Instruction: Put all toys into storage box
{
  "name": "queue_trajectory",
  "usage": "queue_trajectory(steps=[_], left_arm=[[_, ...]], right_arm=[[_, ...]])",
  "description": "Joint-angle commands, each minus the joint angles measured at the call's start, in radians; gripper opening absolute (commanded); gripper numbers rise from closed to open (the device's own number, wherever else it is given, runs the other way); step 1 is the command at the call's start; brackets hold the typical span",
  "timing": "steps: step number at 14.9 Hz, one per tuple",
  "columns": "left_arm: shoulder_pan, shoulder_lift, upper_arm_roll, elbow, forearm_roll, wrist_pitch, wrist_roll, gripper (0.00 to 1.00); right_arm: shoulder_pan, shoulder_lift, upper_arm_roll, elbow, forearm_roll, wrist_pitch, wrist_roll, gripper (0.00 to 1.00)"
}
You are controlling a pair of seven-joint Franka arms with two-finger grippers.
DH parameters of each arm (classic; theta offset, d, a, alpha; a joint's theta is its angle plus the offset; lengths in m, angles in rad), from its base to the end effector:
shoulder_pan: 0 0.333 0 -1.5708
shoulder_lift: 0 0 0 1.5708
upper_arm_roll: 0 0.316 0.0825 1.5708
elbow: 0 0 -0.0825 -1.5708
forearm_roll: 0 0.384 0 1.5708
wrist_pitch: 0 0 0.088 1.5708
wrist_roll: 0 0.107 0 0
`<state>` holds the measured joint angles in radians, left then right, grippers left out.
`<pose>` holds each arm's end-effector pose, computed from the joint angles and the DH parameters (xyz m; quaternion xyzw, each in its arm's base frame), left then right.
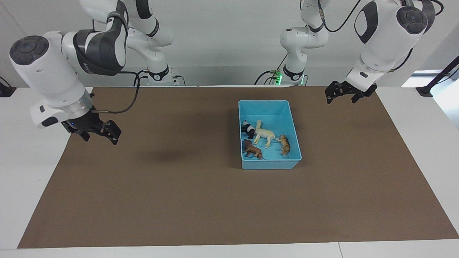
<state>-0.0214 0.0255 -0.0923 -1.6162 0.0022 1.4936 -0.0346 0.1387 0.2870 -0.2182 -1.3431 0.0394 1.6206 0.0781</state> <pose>0.5472 -0.0616 0.5831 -0.9965 0.0395 0.0737 0.0054 0.6420 -0.0270 0.5680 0.9971 -0.0755 -0.0015 0.0110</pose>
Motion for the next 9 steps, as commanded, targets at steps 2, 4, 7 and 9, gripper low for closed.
queue_trajectory(steps=[2,4,7,9], left_arm=[[-0.003,-0.025,0.008,-0.022,-0.007,-0.009,0.002,1.00],[-0.003,-0.025,0.008,-0.022,-0.007,-0.009,0.002,1.00],[-0.003,-0.025,0.008,-0.022,-0.007,-0.009,0.002,1.00],[-0.003,-0.025,0.008,-0.024,-0.007,-0.009,0.002,1.00]], right_arm=[[-0.048,-0.218,0.023,-0.221,-0.007,0.007,-0.083,1.00],[-0.102,-0.261,0.057,-0.226,-0.018,-0.048,-0.093,1.00],[-0.221,-0.325,0.184,-0.289,-0.064,-0.053,-0.135,1.00],[-0.226,-0.356,0.189,-0.352,-0.062,-0.051,-0.085,1.00]])
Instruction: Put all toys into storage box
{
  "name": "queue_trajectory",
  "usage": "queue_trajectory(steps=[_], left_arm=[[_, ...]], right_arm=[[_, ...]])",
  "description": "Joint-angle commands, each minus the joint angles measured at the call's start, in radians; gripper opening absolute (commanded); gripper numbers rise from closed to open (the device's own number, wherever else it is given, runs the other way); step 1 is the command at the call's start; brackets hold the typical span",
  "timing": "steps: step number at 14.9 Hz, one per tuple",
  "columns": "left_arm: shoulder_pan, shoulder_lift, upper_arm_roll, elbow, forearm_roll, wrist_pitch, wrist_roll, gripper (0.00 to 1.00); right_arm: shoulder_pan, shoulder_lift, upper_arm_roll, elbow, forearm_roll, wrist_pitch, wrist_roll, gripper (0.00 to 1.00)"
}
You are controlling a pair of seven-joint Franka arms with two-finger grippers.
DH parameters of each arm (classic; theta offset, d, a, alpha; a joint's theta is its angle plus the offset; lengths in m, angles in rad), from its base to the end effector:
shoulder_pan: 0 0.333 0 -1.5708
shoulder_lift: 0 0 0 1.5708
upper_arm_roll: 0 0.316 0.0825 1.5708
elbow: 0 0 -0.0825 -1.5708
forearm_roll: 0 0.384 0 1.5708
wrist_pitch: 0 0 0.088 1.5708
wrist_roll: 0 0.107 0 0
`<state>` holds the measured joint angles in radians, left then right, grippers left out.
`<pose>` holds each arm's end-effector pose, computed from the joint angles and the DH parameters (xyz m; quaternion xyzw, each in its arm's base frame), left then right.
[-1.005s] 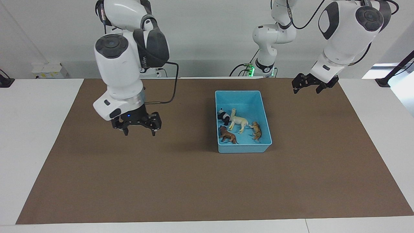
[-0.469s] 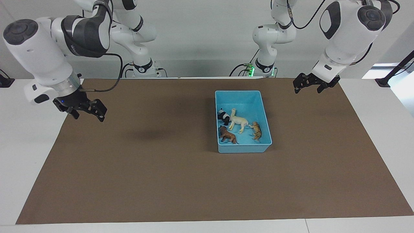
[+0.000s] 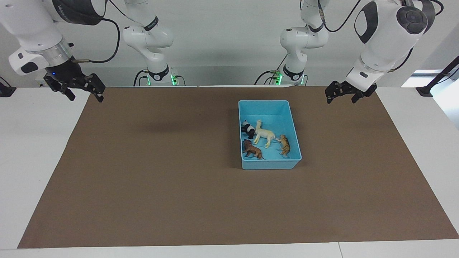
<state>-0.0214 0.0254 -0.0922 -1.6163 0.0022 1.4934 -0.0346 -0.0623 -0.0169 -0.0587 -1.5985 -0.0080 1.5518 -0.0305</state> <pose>0.5471 -0.0616 0.5831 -0.9965 0.0394 0.0738 0.0054 0.5427 -0.0671 0.6191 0.9989 -0.0452 -0.0151 0.0024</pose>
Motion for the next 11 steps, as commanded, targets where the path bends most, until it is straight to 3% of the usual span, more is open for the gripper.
queue_trajectory(steps=[1,4,11], left_arm=[[-0.003,-0.025,0.008,-0.024,-0.007,-0.009,0.002,1.00],[-0.003,-0.025,0.008,-0.024,-0.007,-0.009,0.002,1.00],[-0.003,-0.025,0.008,-0.024,-0.007,-0.009,0.002,1.00]], right_arm=[[-0.027,-0.051,0.030,-0.093,-0.015,0.024,0.029,1.00],[-0.040,-0.041,0.030,-0.092,-0.015,0.080,0.034,1.00],[-0.042,-0.043,0.030,-0.092,-0.017,0.073,0.034,1.00]])
